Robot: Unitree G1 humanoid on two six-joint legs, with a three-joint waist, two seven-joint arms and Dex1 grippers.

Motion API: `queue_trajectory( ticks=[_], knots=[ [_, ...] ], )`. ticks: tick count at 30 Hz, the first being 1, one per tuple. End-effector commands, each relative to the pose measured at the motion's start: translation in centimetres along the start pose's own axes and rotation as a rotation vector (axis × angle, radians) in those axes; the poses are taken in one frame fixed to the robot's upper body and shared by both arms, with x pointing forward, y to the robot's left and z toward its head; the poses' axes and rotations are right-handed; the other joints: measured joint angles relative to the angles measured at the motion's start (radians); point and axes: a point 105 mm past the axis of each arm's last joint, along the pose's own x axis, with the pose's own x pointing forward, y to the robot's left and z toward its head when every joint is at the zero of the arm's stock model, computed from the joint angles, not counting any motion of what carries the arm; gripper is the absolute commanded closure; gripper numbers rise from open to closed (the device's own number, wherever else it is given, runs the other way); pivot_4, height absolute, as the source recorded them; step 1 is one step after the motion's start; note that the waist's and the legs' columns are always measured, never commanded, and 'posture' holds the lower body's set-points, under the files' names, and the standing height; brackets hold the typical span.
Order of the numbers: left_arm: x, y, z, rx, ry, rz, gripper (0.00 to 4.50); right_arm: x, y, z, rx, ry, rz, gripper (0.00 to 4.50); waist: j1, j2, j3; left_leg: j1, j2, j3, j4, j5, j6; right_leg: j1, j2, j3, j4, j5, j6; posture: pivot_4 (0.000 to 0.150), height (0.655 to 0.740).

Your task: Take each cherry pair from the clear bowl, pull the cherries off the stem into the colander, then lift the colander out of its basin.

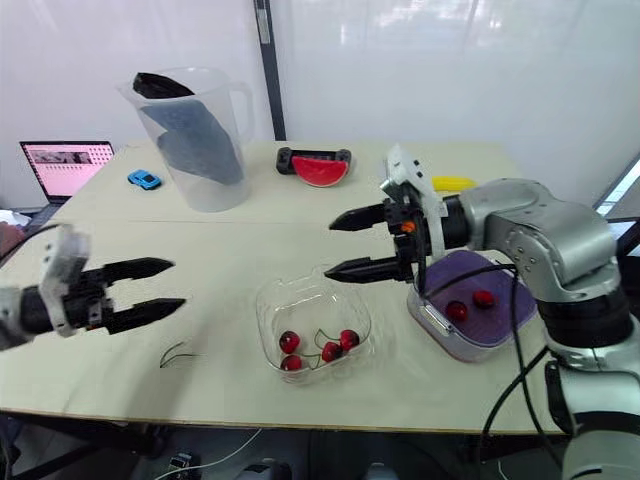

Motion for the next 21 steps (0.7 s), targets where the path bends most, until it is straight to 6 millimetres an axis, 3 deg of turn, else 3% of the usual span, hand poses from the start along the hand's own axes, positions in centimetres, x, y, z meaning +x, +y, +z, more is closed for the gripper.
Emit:
queue_trajectory(
  ticks=[1, 9, 14, 21],
  knots=[
    [1.1, -1.2, 1.9, 0.039, 0.018, -0.133, 0.04, -0.4, 0.9, 0.0, -0.048, 0.039, -0.012, 0.00, -0.006, 0.001, 0.000, 0.000, 0.000, 0.000, 0.000, 0.000, 0.000, 0.000, 0.000, 0.000, 0.000, 0.000, 0.000, 0.150, 0.7400],
    [2.5, -1.5, 2.9, 0.078, 0.024, -0.219, 0.04, 0.6, -0.2, -1.3, -0.193, 0.157, -0.204, 0.00, -0.029, 0.001, 0.000, 0.001, 0.001, 0.001, 0.000, 0.000, 0.001, -0.001, 0.004, 0.001, 0.002, 0.000, 0.000, 0.150, 0.7400],
    [2.7, -1.1, 2.1, 0.084, 0.035, -0.203, 0.04, 2.6, 1.1, -1.1, -0.067, 0.293, -0.102, 0.00, -0.030, 0.002, 0.001, 0.001, 0.002, 0.001, 0.000, 0.000, 0.000, -0.001, 0.003, 0.002, 0.002, 0.000, 0.000, 0.150, 0.7400],
    [2.9, -1.1, 0.6, 0.079, 0.032, -0.156, 0.04, 6.8, 0.6, -4.2, -0.021, 0.622, -0.081, 0.00, -0.029, 0.002, 0.000, 0.001, 0.002, 0.000, 0.000, 0.000, 0.000, -0.001, 0.003, 0.002, 0.002, 0.000, 0.000, 0.150, 0.7400]
  ],
)
